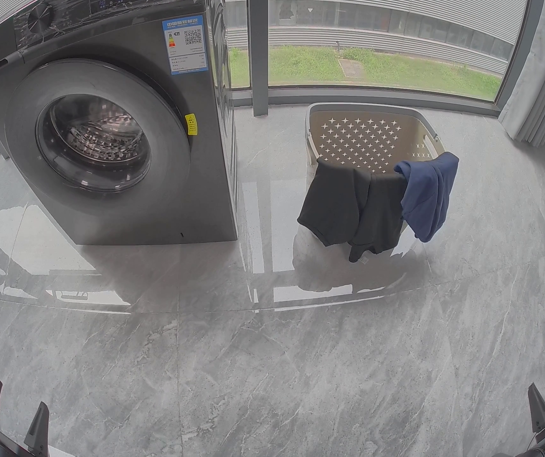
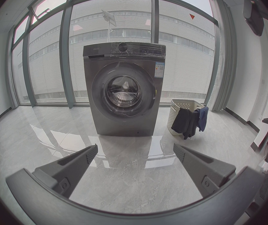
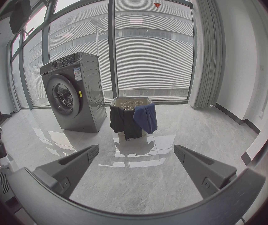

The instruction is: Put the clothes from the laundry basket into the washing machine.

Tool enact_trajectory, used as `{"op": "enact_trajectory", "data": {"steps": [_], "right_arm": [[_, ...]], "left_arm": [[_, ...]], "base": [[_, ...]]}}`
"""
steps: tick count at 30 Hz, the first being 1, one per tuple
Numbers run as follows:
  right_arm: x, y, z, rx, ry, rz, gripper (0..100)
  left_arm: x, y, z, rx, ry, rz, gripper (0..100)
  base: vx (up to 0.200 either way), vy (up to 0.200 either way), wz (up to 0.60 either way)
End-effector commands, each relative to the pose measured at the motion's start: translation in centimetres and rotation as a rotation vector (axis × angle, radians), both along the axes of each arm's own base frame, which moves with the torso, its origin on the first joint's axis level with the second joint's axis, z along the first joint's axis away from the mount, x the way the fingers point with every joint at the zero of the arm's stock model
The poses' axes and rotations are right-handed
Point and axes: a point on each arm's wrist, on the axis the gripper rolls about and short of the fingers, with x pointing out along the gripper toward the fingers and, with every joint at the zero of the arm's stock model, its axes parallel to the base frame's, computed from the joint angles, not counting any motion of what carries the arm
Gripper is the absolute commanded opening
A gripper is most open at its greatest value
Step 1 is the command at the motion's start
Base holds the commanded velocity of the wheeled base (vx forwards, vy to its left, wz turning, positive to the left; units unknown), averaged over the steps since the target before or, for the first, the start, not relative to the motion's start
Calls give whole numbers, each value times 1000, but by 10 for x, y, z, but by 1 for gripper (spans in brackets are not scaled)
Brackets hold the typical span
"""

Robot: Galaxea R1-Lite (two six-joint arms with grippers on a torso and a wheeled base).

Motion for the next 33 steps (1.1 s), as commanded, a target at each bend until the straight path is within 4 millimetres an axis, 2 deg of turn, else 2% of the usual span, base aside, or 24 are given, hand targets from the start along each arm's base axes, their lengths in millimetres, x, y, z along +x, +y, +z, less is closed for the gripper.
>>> {"op": "enact_trajectory", "data": {"steps": [1, 4, 27, 33], "right_arm": [[1, 0, -5, -1, 14, 1, 100], [1, 0, -5, -1, 14, 1, 100], [1, 0, -5, -1, 14, 1, 100], [1, 0, -5, -1, 14, 1, 100]], "left_arm": [[0, 0, -4, 0, 0, 0, 100], [0, 0, -4, 0, 0, 0, 100], [0, 0, -4, 0, 0, 0, 100], [0, 0, -4, -2, 0, 0, 100]], "base": [[0, 0, 0], [0, 0, 0], [0, -200, 0], [0, 0, 0]]}}
